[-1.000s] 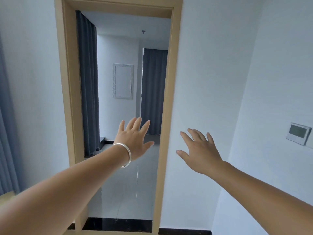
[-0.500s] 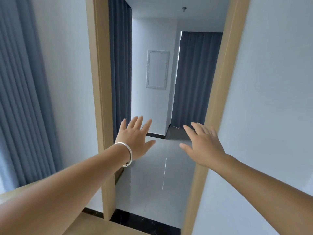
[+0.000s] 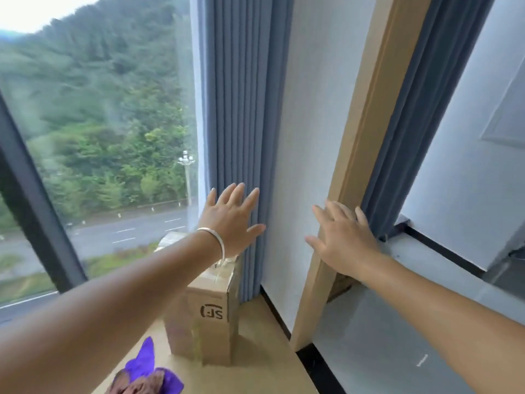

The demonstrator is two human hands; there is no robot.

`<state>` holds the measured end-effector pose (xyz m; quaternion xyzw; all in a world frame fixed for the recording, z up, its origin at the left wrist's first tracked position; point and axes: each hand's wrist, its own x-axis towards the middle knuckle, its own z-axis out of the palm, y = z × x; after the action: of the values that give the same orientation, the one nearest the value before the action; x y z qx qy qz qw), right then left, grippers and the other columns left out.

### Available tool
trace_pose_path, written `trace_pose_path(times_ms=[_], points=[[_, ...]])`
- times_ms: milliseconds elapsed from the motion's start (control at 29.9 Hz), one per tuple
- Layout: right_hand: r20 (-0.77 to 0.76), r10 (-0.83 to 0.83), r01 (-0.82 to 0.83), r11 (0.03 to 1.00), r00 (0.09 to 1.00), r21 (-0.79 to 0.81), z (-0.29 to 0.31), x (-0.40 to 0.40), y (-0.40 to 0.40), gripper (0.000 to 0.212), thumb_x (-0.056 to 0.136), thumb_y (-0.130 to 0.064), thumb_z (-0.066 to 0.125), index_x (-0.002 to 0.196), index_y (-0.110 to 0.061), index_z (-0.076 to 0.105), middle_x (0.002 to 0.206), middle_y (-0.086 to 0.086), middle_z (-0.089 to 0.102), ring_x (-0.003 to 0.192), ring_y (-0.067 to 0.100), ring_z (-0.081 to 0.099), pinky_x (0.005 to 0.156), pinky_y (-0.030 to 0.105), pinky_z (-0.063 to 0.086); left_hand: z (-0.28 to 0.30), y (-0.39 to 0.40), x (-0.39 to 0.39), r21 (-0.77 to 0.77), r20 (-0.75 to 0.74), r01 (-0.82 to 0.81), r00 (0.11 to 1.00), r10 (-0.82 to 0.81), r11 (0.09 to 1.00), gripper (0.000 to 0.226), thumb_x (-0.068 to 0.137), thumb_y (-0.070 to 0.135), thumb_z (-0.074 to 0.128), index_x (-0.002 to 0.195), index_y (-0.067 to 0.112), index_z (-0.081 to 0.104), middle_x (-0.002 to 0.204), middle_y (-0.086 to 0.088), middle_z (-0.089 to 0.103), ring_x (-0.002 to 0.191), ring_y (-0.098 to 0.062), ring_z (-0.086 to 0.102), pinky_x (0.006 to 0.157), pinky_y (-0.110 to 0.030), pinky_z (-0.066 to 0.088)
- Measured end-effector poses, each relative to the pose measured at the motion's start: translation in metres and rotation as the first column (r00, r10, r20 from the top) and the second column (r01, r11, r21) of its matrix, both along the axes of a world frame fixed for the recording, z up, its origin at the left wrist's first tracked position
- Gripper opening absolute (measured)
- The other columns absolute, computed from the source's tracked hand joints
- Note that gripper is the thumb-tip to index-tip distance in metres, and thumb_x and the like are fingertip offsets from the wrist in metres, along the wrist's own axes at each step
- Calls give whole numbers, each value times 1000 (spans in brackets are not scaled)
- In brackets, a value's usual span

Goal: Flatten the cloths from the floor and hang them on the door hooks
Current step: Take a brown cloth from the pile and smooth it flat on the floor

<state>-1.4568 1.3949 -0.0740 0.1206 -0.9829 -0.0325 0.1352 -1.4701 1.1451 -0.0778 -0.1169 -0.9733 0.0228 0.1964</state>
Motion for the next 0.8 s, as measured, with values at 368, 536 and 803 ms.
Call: trace_pose_path(times_ms=[368, 536, 803], points=[[239, 513, -522, 852, 825, -28, -130, -70, -212, 65, 94, -61, 32, 151, -32, 15, 160, 0, 15, 147, 19, 9, 119, 51, 2, -140, -189, 52, -12, 272, -549, 803, 531, 836, 76, 90, 67, 28, 152, 31, 0, 160, -6, 6, 147, -23, 2, 117, -52, 4], [386, 587, -628, 778, 712, -26, -201, -73, -292, 66, 95, -60, 32, 151, -33, 13, 160, 0, 12, 147, 19, 8, 119, 49, -1, -216, -252, 83, -35, 412, -669, 667, 621, 742, 76, 90, 66, 28, 152, 30, 2, 160, -6, 7, 147, -22, 3, 117, -51, 5], [550, 603, -733, 679, 579, 27, -326, -87, -377, 66, 95, -59, 34, 152, -30, 17, 159, 0, 17, 146, 15, 10, 118, 47, 5, -354, -315, 108, -71, 605, -797, 444, 661, 600, 75, 90, 66, 29, 152, 30, 6, 160, -6, 12, 146, -22, 9, 116, -50, 8]])
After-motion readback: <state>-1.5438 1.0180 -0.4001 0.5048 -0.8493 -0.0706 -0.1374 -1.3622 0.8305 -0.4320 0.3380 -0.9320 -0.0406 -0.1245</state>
